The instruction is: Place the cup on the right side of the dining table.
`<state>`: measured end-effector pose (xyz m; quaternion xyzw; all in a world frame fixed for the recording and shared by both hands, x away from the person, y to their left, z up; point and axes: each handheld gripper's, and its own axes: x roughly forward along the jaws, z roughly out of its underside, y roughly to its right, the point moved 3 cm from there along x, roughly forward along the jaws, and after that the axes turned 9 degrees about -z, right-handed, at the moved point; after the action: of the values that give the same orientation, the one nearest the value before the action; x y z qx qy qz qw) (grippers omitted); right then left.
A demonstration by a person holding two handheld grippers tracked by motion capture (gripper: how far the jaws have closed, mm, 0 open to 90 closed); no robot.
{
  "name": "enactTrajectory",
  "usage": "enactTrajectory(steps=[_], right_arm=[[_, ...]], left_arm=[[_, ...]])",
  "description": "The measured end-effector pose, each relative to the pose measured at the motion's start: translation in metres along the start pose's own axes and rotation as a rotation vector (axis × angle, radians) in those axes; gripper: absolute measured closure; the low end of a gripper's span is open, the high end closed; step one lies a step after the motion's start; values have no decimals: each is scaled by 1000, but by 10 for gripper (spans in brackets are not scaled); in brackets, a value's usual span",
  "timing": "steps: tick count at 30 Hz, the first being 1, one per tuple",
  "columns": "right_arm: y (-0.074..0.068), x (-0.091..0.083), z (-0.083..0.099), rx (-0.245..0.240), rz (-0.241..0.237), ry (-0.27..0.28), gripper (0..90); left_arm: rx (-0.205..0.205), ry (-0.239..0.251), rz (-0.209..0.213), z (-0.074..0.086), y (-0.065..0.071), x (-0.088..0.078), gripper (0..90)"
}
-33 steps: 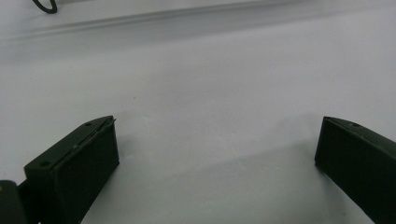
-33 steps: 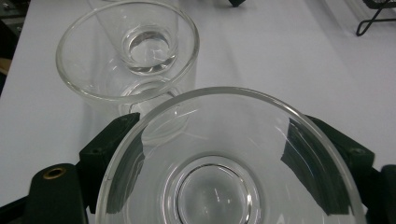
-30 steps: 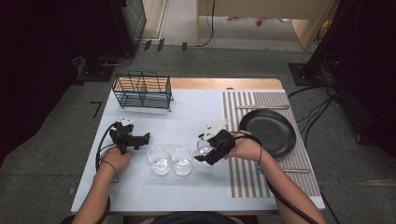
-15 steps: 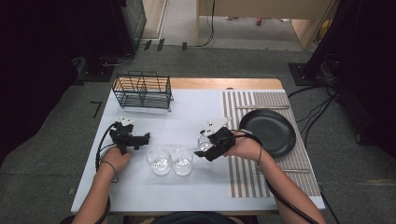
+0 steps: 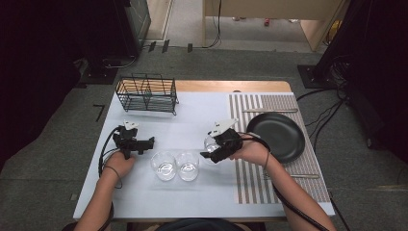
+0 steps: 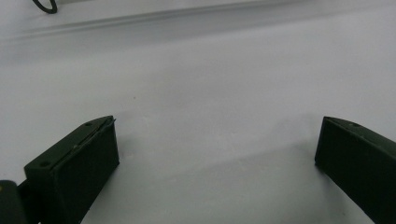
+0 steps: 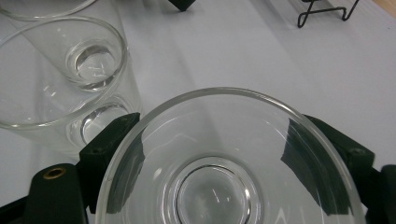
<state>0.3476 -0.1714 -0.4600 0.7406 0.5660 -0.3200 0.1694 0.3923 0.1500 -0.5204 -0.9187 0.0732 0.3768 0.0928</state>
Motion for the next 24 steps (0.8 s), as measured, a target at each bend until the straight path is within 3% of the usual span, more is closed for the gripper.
enactTrajectory(steps=[24], right_arm=[[14,3,-3,86,100,17,194]], left_arm=[[1,2,-1,0,0,0,0]])
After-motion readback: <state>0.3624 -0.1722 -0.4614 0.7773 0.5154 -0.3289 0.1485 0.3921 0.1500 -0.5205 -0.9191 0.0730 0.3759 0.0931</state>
